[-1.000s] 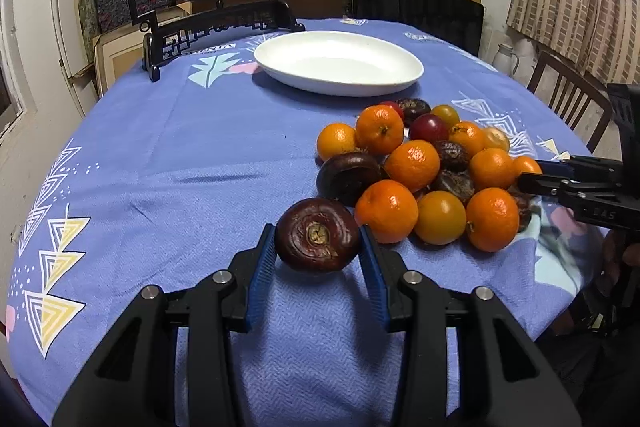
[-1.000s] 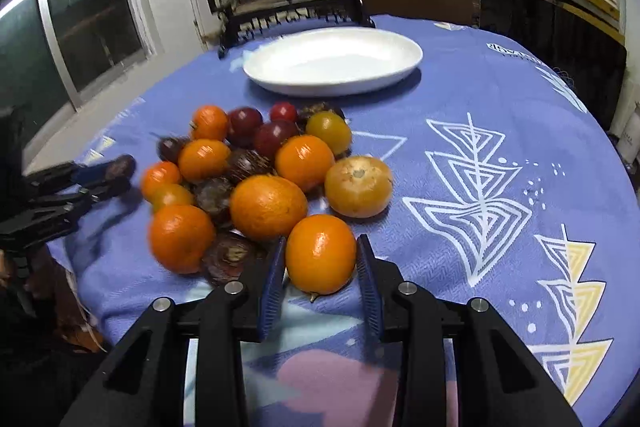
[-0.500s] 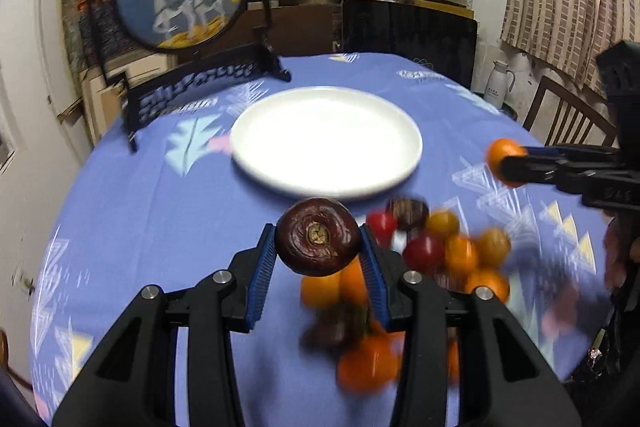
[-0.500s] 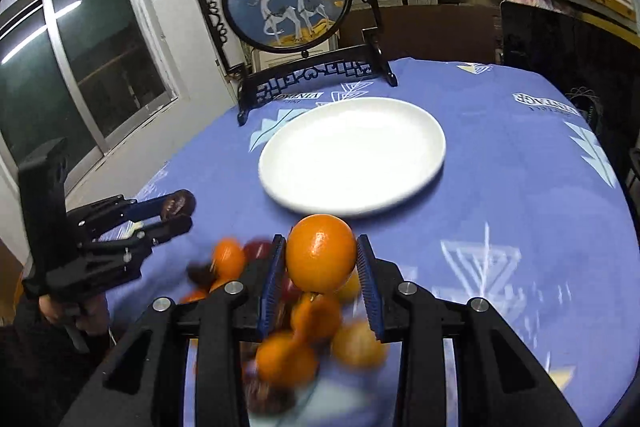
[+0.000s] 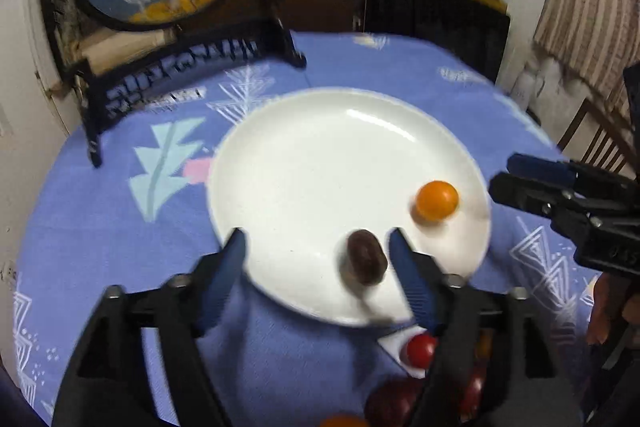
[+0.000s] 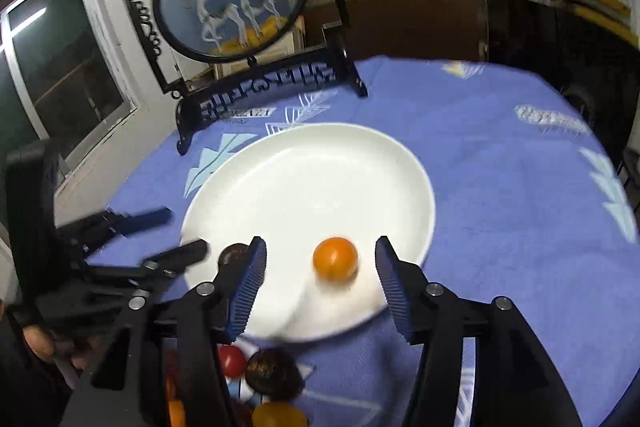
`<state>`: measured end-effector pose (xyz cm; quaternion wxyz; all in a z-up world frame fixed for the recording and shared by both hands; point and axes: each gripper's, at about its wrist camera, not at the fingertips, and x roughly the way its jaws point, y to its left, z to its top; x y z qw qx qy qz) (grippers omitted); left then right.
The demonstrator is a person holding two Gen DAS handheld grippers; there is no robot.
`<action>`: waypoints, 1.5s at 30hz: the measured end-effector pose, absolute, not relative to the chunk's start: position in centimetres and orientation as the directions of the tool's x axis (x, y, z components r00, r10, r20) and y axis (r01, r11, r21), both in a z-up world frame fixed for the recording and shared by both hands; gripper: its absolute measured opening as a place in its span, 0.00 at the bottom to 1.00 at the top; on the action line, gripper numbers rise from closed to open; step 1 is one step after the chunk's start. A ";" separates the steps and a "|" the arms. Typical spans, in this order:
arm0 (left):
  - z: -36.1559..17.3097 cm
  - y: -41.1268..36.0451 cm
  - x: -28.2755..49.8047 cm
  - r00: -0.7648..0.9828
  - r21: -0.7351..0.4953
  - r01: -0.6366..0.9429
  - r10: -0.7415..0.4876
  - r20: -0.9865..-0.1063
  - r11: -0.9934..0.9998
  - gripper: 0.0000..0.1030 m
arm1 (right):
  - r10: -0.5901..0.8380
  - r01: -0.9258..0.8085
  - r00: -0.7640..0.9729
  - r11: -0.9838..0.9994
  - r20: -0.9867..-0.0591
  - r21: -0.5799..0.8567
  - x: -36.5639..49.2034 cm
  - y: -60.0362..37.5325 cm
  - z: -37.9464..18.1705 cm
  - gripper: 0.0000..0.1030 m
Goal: Organize fruits
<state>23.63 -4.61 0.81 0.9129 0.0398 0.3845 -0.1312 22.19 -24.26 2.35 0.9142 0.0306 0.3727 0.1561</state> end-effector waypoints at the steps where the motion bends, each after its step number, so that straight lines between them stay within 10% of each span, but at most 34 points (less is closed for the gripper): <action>1: 1.3 -4.2 22.5 0.681 -0.022 0.276 -0.212 -0.701 0.961 0.73 | 0.304 -0.264 0.679 0.951 -0.668 0.164 21.3 -24.5 2.5 0.56; 15: -2.0 -0.6 2.3 0.662 0.079 0.450 -0.273 -0.698 0.890 0.60 | 0.328 -0.216 0.683 0.944 -0.652 0.249 6.6 -29.4 -0.2 0.63; 20: -4.6 -1.5 2.8 0.593 -0.004 0.444 -0.297 -0.749 0.896 0.41 | 0.329 -0.203 0.671 0.944 -0.665 0.262 4.8 -29.6 -1.6 0.63; 29: -6.5 -0.4 5.2 0.528 -0.282 0.388 -0.462 -0.713 0.878 0.42 | 0.328 -0.224 0.671 0.945 -0.665 0.240 3.5 -29.4 -1.4 0.63; 45: -2.2 1.2 2.9 0.623 -0.259 0.393 -0.463 -0.631 0.882 0.39 | 0.191 -0.272 0.616 0.962 -0.764 0.022 7.2 -25.1 -3.6 0.63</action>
